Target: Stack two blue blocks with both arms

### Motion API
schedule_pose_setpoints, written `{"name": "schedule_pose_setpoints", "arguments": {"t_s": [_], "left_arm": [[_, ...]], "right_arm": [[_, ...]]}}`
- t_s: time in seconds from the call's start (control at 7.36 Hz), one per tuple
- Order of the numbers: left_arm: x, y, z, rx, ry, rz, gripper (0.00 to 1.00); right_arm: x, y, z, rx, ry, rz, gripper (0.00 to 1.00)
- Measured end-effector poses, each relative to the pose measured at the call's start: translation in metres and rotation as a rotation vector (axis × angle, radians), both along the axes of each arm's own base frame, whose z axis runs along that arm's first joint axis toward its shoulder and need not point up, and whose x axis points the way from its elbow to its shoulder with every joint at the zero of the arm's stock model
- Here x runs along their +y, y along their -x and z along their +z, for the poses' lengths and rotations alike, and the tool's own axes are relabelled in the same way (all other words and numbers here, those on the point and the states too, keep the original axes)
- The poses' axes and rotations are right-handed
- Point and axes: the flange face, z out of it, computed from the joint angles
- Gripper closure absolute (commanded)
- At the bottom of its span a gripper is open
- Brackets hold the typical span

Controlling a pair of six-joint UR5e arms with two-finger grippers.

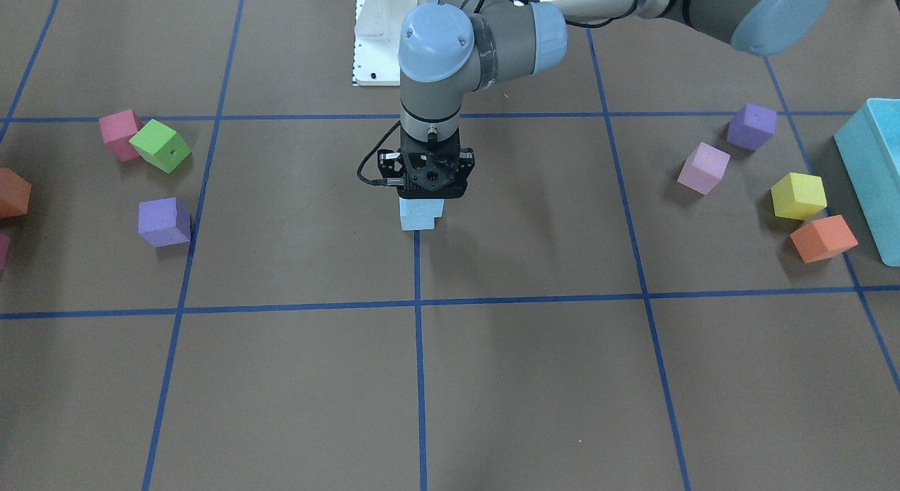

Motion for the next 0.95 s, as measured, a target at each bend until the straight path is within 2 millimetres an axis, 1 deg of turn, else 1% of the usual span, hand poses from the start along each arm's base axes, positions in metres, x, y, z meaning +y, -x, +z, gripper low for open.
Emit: {"name": "schedule_pose_setpoints", "arguments": {"t_s": [0.41,0.95], "left_arm": [[0.0073,-0.0087,0.0031,-0.009,-0.003,0.009,0.35],[0.0065,-0.0124,0.0038,-0.011,0.000,0.011,0.33]], "right_arm": [[-0.0015,0.0005,-0.0003,0.000,0.001,0.000,0.00],[-0.0023,0.0007,-0.0012,0.000,0.000,0.000,0.00]]}}
